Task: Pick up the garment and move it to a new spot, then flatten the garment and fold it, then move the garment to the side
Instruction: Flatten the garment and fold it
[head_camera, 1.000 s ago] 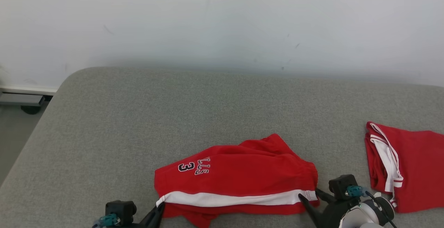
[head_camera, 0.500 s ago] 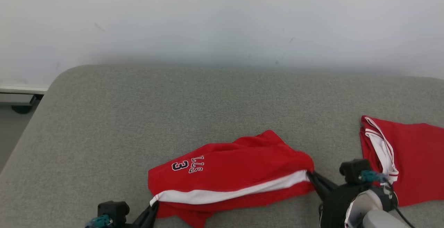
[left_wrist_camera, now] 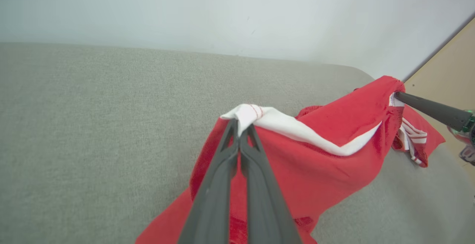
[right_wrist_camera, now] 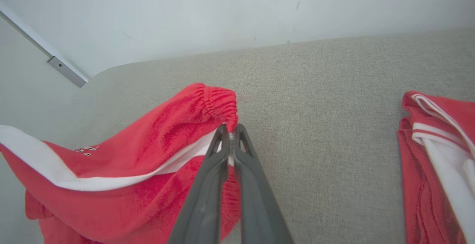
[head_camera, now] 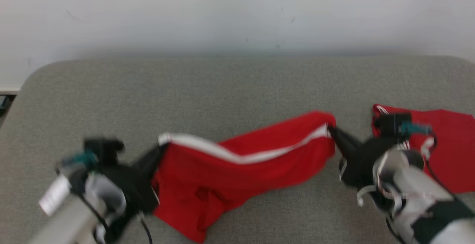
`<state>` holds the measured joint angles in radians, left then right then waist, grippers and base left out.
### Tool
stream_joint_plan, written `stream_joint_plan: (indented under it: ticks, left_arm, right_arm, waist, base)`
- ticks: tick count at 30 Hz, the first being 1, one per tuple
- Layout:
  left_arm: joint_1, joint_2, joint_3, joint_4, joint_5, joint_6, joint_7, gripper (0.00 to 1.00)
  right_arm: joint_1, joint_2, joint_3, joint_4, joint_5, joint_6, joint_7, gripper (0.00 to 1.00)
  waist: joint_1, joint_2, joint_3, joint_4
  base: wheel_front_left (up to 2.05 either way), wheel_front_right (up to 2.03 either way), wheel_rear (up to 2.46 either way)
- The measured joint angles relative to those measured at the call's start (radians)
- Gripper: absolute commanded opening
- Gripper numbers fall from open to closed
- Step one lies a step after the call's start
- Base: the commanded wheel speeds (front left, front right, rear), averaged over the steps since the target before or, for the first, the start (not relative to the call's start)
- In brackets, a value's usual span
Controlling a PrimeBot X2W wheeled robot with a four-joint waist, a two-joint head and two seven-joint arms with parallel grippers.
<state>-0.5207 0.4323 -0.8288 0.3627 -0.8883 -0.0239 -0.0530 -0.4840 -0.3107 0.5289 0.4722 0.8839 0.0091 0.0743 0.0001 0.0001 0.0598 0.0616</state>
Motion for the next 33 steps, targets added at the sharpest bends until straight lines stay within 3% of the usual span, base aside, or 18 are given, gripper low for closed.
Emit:
stream_joint_plan:
  ticks: [3, 5, 7, 10, 15, 19, 23, 33]
  left_arm:
    - [-0.172, -0.008, 0.069, 0.095, -0.092, -0.055, 0.091, 0.0]
    - [-0.31, 0.005, 0.083, 0.162, -0.081, -0.066, 0.145, 0.0]
    - [-0.484, 0.016, 0.1, 0.202, -0.046, -0.072, 0.189, 0.0]
    - [-0.734, 0.004, 0.177, 0.193, -0.003, -0.064, 0.185, 0.0]
    - [-0.932, -0.026, 0.211, 0.094, 0.016, -0.075, 0.139, 0.0]
    - [-0.87, 0.024, 0.202, 0.071, 0.029, -0.084, 0.096, 0.0]
    - [-0.656, 0.074, 0.153, 0.112, 0.036, -0.091, 0.054, 0.0]
    - [-0.245, 0.071, 0.011, 0.163, 0.076, -0.099, -0.063, 0.0]
  right_arm:
    - [-0.184, 0.037, -0.006, 0.092, 0.013, -0.002, 0.072, 0.0]
    - [-0.339, 0.067, -0.018, 0.151, 0.012, -0.015, 0.112, 0.0]
    - [-0.529, 0.089, -0.039, 0.191, -0.028, -0.05, 0.128, 0.0]
    - [-0.768, 0.113, -0.16, 0.181, -0.054, -0.101, 0.068, 0.0]
    - [-0.958, 0.099, -0.171, 0.111, -0.061, -0.083, -0.01, 0.0]
    - [-0.907, 0.101, -0.104, 0.086, -0.087, -0.013, -0.041, 0.0]
    - [-0.689, 0.109, -0.048, 0.115, -0.093, 0.046, -0.069, 0.0]
    - [-0.196, 0.068, 0.047, 0.158, -0.103, 0.086, -0.169, 0.0]
  waist:
    - [0.0001, 0.0, 0.034, -0.015]
    - [0.0002, 0.0001, 0.058, -0.026]
    - [0.0002, 0.0001, 0.084, -0.037]
    - [0.0002, 0.0, 0.125, -0.052]
    - [-0.0002, -0.0001, 0.184, -0.059]
    - [0.0, 0.0, 0.241, -0.053]
    - [0.0004, 0.0003, 0.279, -0.045]
    - [-0.0001, 0.0001, 0.219, -0.055]
  base:
    - [0.0, 0.0, 0.0]
    - [0.0, 0.0, 0.0]
    - [0.0, 0.0, 0.0]
    - [0.0, 0.0, 0.0]
    - [0.0, 0.0, 0.0]
    - [0.0, 0.0, 0.0]
    - [0.0, 0.0, 0.0]
    - [0.0, 0.0, 0.0]
